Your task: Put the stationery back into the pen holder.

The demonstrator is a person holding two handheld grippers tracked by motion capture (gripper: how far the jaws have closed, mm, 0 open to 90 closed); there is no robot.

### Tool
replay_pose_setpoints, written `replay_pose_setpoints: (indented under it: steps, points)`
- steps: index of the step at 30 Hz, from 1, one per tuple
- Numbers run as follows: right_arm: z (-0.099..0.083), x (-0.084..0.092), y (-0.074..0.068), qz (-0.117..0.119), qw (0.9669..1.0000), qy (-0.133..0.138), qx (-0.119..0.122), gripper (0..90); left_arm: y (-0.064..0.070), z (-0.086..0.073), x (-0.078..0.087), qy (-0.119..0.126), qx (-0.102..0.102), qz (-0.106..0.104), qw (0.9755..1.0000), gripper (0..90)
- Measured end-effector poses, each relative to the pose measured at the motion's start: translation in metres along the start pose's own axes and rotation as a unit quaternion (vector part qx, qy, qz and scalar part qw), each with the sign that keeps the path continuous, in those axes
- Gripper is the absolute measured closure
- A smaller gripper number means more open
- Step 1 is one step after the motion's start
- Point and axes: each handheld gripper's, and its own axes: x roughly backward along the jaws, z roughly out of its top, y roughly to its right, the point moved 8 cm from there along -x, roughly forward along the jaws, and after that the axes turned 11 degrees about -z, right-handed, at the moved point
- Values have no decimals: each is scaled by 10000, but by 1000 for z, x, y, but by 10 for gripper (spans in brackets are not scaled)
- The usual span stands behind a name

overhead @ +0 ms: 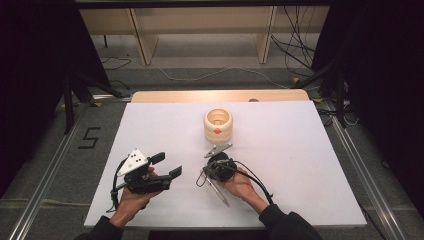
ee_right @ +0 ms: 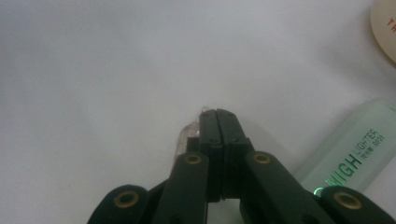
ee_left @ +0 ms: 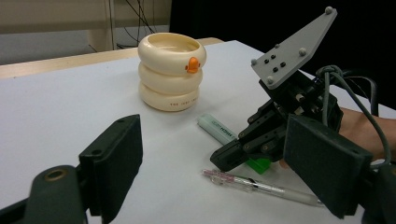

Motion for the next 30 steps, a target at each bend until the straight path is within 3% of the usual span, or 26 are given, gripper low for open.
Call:
replay_pose_setpoints:
  steps: [7, 18, 30]
  points:
    - [-1, -1, -4, 41, 10000, -35, -17, 900, 0, 0, 0, 12, -6, 6, 10000, 193]
    - [-2, -2, -27, 355, 9990, -74, 256, 900, -2, 1, 1, 60, 7, 45, 10000, 194]
    - [-4, 2, -52, 708, 9957, -82, 596, 900, -3, 1, 2, 46, 39, 50, 10000, 193]
